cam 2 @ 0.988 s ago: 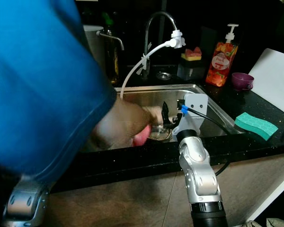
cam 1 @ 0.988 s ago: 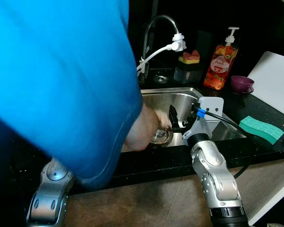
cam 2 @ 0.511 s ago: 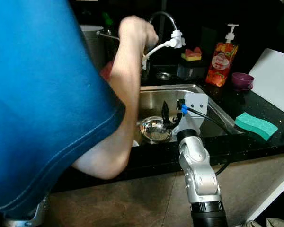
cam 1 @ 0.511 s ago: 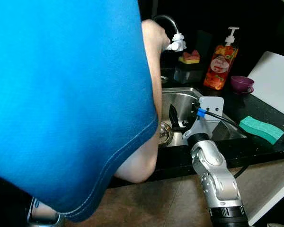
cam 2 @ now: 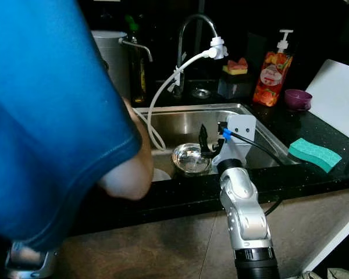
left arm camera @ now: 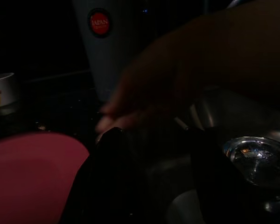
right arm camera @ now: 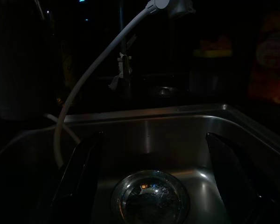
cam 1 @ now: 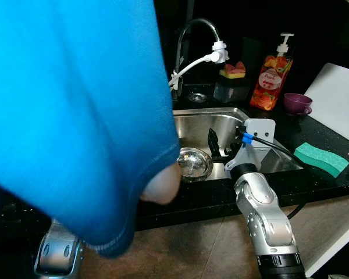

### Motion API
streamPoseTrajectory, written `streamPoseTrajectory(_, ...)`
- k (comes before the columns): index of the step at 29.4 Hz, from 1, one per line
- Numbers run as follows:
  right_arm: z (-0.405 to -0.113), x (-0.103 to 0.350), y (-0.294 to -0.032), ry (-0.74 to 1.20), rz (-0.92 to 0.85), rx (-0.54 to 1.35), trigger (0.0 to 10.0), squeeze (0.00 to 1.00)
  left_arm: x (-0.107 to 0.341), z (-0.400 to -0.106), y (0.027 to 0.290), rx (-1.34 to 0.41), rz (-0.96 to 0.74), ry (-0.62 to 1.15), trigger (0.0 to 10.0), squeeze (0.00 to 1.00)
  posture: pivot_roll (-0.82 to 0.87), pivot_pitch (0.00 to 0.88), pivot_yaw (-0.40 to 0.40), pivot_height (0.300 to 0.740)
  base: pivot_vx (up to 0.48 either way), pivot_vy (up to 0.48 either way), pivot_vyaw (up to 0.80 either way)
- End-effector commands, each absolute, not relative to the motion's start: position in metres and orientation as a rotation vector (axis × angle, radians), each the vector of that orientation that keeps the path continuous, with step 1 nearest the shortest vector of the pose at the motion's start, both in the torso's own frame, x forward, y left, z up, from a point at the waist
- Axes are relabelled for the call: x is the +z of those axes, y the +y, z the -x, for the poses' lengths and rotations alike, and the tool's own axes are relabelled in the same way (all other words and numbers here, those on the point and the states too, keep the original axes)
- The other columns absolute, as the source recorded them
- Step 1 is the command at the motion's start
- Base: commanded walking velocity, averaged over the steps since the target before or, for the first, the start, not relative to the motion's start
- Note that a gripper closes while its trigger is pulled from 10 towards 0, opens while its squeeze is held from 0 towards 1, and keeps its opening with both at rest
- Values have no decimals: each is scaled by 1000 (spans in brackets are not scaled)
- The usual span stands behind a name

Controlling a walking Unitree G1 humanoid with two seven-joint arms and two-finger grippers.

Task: Kitchen organization

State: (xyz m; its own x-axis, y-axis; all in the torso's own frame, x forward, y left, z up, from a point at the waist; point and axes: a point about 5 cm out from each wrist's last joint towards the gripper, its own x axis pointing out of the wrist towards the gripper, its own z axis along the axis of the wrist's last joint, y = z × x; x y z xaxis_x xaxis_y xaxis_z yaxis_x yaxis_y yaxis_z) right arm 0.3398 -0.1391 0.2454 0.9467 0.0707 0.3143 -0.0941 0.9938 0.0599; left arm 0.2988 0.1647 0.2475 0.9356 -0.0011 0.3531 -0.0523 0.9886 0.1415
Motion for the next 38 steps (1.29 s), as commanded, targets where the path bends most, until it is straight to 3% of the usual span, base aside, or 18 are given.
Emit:
streamPoseTrajectory(1,-338,250,-139,-332,-75,83,10000,0,247,-300,162,16,-152,-357,10000,0,74,74,-53,740,0,0,0)
streamPoseTrajectory(38,-339,248,-139,-329,-74,78,10000,0,248,-302,162,13,-151,-360,10000,0,72,73,-52,740,0,0,0)
